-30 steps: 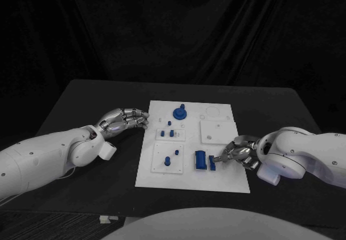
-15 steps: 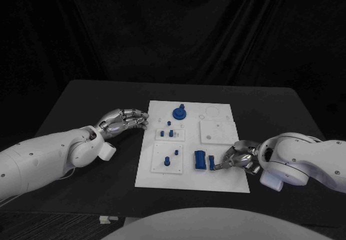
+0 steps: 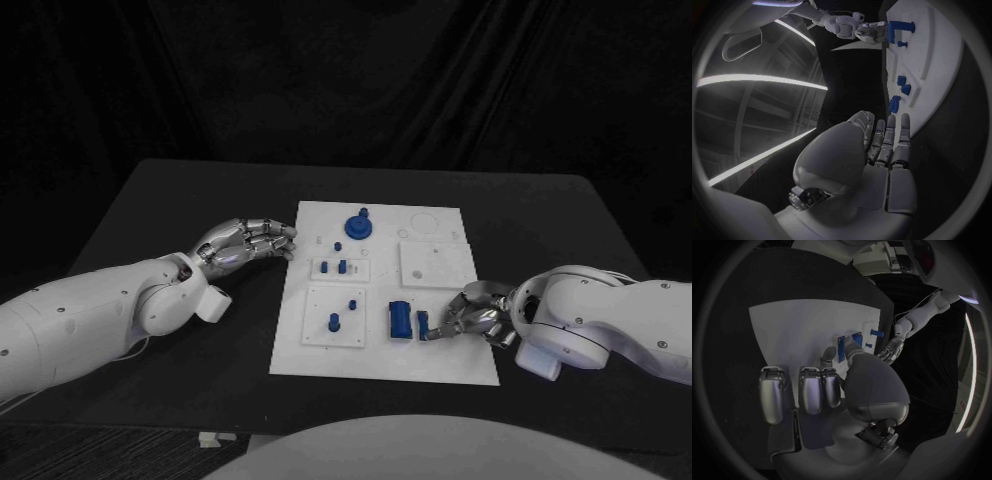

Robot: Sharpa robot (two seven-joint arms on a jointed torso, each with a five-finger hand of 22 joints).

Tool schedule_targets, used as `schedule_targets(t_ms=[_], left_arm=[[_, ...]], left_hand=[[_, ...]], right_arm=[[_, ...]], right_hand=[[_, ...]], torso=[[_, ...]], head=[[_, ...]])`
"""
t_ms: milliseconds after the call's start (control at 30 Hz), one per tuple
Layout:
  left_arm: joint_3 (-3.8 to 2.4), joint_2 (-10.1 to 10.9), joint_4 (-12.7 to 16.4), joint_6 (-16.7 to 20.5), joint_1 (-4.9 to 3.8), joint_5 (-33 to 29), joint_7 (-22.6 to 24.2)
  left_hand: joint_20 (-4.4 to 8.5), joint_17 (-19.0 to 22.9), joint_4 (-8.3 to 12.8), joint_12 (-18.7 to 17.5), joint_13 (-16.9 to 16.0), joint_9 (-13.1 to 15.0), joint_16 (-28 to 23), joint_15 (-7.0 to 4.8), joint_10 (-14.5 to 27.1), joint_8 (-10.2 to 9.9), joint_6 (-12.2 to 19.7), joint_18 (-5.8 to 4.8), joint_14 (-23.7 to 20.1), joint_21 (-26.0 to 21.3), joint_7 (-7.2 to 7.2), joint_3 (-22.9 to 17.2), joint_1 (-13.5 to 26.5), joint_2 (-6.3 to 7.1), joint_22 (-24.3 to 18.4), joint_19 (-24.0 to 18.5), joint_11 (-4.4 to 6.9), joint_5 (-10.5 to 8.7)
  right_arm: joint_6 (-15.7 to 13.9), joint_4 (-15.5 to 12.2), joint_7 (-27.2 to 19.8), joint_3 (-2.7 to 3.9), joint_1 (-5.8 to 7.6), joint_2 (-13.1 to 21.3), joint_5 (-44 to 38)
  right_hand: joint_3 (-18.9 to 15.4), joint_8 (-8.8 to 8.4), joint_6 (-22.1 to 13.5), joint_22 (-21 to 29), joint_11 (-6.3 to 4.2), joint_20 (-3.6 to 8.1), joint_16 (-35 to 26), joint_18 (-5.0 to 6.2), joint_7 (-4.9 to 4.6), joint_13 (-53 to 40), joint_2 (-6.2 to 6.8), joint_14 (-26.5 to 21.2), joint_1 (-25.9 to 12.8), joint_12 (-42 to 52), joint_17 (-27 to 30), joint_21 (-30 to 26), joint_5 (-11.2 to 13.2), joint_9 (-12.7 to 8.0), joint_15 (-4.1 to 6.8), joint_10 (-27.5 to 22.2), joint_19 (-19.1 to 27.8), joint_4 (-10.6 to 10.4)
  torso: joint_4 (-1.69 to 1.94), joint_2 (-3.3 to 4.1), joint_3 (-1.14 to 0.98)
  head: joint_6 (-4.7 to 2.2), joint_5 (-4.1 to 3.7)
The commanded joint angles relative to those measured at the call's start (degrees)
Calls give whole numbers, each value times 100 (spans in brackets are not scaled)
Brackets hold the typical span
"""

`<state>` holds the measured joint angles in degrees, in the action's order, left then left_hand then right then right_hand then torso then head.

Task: Assemble the parts on the task board

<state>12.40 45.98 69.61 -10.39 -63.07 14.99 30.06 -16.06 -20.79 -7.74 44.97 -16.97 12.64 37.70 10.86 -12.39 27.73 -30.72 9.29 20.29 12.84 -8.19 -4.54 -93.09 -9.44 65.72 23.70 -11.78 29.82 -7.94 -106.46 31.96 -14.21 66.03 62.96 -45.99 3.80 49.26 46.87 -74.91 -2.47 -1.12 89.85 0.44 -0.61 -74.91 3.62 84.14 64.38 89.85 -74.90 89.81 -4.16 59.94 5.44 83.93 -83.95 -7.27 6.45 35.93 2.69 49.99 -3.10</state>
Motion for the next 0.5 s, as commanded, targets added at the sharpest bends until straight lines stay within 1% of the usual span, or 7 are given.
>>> schedule_targets(t_ms=[33,233,333,500], left_arm=[[-5,-6,11,-63,11,-39,77],[-5,-7,12,-65,13,-39,78],[-5,-7,13,-66,14,-39,79],[-5,-6,14,-68,15,-39,79]], left_hand=[[4,7,-10,-24,5,-6,-31,46,-4,-17,-10,-43,14,21,-36,-33,32,-3,5,-39,-26,21],[4,7,-10,-24,5,-6,-31,46,-4,-17,-10,-43,14,21,-36,-33,32,-3,5,-39,-26,21],[4,7,-10,-24,5,-6,-31,46,-4,-17,-10,-43,14,21,-36,-33,32,-3,5,-39,-26,21],[4,7,-10,-24,5,-6,-31,46,-4,-17,-10,-43,14,21,-36,-33,32,-3,5,-39,-26,21]], right_arm=[[20,24,23,-1,-19,-15,-60],[13,65,51,-1,-23,-50,-60],[30,86,77,-1,-24,-72,-60],[38,109,111,-1,-28,-94,-60]], right_hand=[[-4,42,-13,-1509,-49,44,15,-44,3,-1509,19,586,34,15,-1510,19,38,15,44,607,-605,-40],[6,69,-14,-1509,-55,49,15,-44,10,-1509,-42,586,38,15,-1510,19,43,57,50,607,-605,-74],[24,127,16,-1509,-64,56,15,-44,19,-1509,-85,586,117,15,-1510,19,49,124,57,607,-605,-47],[30,166,35,-1509,-71,62,15,-44,26,-1509,-110,586,196,15,-1510,19,83,173,64,607,-605,-8]], torso=[[11,2,-2],[1,4,5],[5,5,6],[8,3,4]], head=[[1,0],[1,11],[1,14],[1,18]])
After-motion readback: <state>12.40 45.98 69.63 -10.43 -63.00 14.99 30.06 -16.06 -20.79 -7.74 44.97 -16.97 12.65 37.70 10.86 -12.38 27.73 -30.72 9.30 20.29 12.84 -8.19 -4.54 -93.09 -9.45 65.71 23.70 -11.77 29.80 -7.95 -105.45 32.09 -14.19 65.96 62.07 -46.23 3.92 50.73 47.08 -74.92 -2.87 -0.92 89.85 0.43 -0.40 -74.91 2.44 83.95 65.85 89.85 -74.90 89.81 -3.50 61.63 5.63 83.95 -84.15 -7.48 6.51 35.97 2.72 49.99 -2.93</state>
